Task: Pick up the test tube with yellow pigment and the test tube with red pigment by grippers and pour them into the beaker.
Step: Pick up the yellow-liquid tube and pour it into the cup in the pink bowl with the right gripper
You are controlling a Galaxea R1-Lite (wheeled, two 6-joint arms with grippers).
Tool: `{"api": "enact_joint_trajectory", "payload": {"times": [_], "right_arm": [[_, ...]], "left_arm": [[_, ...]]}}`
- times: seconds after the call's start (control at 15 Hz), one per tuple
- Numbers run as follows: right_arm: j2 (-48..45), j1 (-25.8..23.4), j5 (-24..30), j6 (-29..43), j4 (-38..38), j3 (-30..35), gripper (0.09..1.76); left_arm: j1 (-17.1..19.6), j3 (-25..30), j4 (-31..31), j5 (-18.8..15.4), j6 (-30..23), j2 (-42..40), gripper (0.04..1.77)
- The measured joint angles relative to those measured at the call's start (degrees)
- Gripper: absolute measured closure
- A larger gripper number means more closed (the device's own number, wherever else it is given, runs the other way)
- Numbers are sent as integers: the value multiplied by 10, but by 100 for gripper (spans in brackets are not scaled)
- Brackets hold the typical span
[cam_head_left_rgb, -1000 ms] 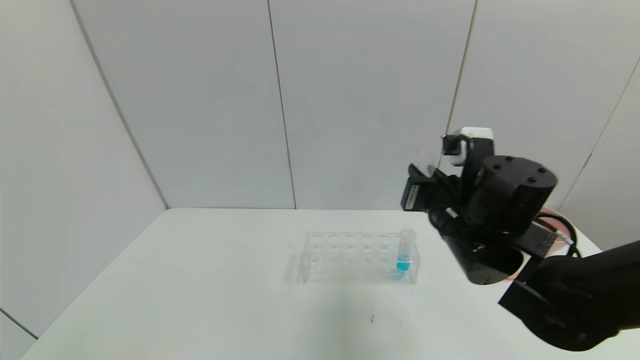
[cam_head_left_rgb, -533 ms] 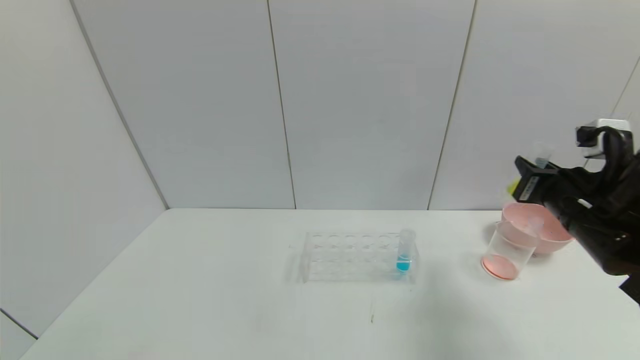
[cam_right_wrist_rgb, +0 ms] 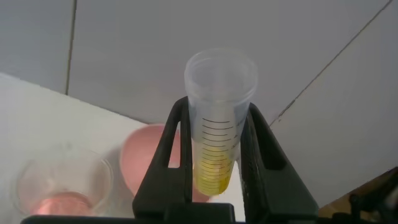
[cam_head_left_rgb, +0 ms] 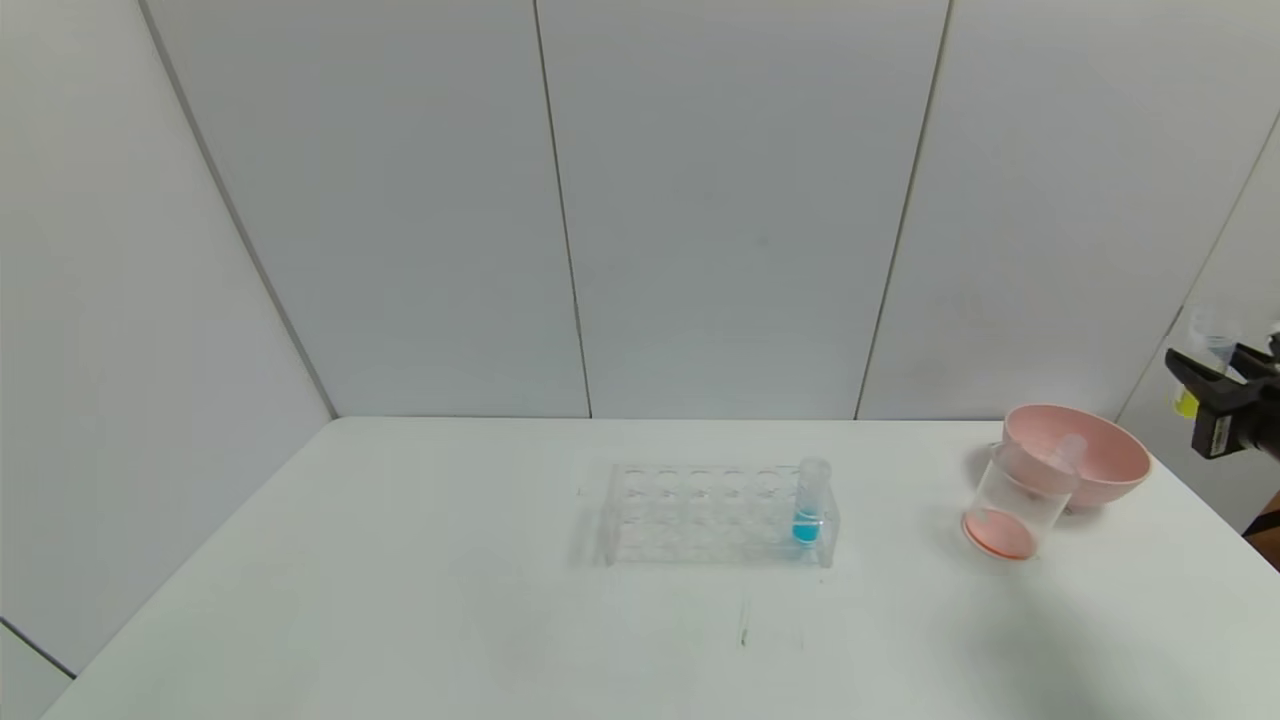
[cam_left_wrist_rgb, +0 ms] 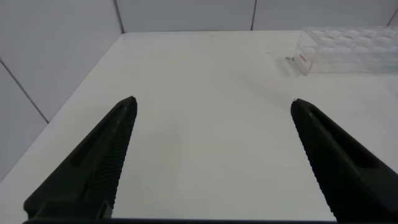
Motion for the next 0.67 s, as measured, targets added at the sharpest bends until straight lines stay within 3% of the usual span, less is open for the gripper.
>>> {"api": "enact_joint_trajectory", "payload": {"times": [0.67], "right_arm": [[69, -10, 53, -302, -22, 11, 134]], "left_arm": [[0, 0, 0, 0, 0, 0, 5]]}}
